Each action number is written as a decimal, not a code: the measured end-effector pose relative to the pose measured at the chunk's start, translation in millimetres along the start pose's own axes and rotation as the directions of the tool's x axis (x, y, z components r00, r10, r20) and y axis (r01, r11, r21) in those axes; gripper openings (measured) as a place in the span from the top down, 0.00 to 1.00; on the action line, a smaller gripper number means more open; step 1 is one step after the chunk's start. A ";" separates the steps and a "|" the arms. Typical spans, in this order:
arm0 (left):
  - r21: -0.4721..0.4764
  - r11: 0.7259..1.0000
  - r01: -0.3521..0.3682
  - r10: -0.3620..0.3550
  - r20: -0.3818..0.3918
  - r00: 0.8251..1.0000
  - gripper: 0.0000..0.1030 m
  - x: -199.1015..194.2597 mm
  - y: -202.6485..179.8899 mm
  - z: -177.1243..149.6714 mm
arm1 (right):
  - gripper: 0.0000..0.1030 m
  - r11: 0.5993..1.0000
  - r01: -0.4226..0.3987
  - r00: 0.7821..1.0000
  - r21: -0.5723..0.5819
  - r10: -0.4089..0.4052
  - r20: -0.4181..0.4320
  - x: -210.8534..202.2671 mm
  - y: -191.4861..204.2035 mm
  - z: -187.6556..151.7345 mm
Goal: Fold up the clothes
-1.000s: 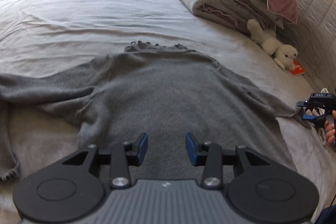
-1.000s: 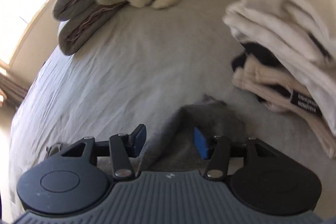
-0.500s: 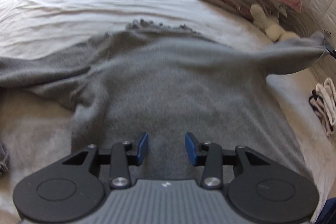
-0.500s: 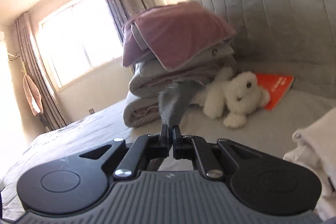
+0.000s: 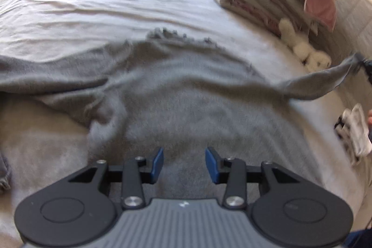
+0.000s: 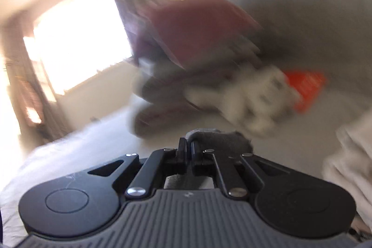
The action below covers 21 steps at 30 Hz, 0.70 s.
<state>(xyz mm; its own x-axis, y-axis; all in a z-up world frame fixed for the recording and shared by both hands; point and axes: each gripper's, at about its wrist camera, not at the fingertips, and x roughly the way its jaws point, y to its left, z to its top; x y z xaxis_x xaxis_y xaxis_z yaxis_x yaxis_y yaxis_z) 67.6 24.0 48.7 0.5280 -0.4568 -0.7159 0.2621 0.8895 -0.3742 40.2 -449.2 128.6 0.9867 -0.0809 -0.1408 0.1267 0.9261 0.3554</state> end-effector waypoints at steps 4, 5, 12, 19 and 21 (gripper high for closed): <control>-0.092 0.995 0.034 -0.027 0.078 0.997 0.57 -21.9 22.2 15.8 | 0.94 0.887 -0.387 0.918 -0.252 0.396 -0.015 -35.2 105.6 -8.2; -0.120 0.992 0.034 -0.022 0.099 0.995 0.56 -27.5 29.7 18.7 | 0.94 0.821 -0.471 0.880 -0.323 0.461 -0.111 -41.9 132.0 -28.1; -0.191 0.981 0.016 0.005 0.106 0.994 0.55 -39.7 60.0 22.9 | 0.91 0.322 -0.864 0.485 -0.387 0.328 -0.811 -66.5 251.4 -194.6; -0.012 0.997 0.070 -0.070 0.021 0.997 0.55 -21.7 27.5 4.8 | 0.46 0.587 -0.773 0.539 -0.240 0.408 -0.737 -27.8 216.3 -138.2; 0.042 0.995 0.094 -0.094 -0.010 0.996 0.55 -15.6 16.2 -0.9 | 0.42 0.734 -0.650 0.617 -0.194 0.362 -0.699 -5.9 185.8 -117.8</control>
<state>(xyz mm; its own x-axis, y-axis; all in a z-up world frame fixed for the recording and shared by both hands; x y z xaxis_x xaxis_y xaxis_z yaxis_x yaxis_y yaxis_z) 62.9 45.5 53.3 0.4928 -0.5381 -0.6838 0.3442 0.8423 -0.4148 45.9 -233.2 86.6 0.5837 0.5427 -0.6040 -0.5685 0.8042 0.1733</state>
